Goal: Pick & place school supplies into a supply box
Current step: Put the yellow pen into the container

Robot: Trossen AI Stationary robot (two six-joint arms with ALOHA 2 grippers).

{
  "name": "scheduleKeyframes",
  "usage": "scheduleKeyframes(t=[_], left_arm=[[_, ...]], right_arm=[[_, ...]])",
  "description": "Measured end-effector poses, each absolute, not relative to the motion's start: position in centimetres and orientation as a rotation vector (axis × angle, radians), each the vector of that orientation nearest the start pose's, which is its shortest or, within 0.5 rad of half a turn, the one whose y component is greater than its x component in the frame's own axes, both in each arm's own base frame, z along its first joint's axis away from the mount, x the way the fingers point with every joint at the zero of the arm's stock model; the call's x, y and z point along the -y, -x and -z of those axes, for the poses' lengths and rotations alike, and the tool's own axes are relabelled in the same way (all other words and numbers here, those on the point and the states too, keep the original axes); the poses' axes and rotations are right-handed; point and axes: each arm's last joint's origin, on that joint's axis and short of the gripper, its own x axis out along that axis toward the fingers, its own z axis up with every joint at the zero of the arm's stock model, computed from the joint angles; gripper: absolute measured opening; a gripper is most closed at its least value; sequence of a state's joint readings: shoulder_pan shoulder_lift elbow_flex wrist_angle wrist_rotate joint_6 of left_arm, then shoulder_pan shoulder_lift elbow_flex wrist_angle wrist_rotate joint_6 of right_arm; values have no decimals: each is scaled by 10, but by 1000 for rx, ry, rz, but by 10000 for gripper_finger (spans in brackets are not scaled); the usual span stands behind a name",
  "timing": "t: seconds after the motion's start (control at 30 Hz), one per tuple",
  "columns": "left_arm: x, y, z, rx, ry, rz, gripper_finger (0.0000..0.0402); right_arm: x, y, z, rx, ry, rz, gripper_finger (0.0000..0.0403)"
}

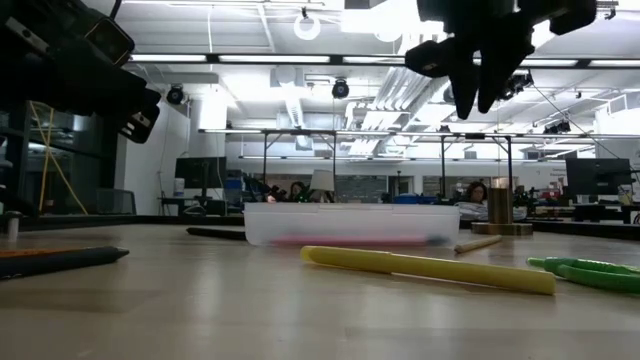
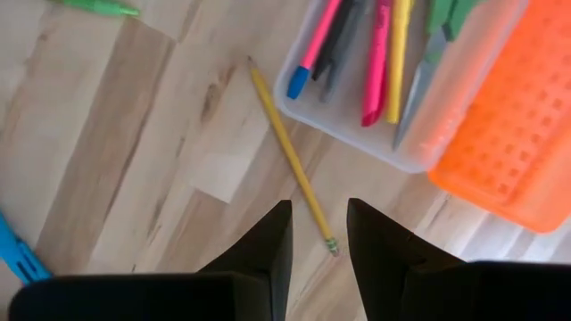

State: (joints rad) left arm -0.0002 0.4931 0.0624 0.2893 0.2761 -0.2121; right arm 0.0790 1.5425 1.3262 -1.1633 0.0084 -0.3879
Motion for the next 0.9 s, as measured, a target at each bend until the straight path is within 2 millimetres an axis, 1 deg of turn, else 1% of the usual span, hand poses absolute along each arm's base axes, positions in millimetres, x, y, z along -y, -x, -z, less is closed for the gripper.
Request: scheduleKeyframes(t=[0.17,0.43,0.5,0.6,0.7,0.9], left_arm=[[8,-130,-167,-169,232,260,129],[8,-130,-167,-169,232,260,129],[8,-130,-167,-169,232,260,129],[8,-130,-167,-169,232,260,129],[8,-130,-167,-170,232,260,129],[8,-130,-167,-171,241,259,129]], right_arm=[[-11,-283,-278,-1353,384,-316,87],[-1,-284,-277,-1334,361,-337,87],[-1,-284,-268,-1338,343,-348,87],[-1,-277,-246,-1396,335,-363,87],[-1,-273,-227,-1416,339,-356,87],[-1,-270,-205,-1391,346,-351,87]])
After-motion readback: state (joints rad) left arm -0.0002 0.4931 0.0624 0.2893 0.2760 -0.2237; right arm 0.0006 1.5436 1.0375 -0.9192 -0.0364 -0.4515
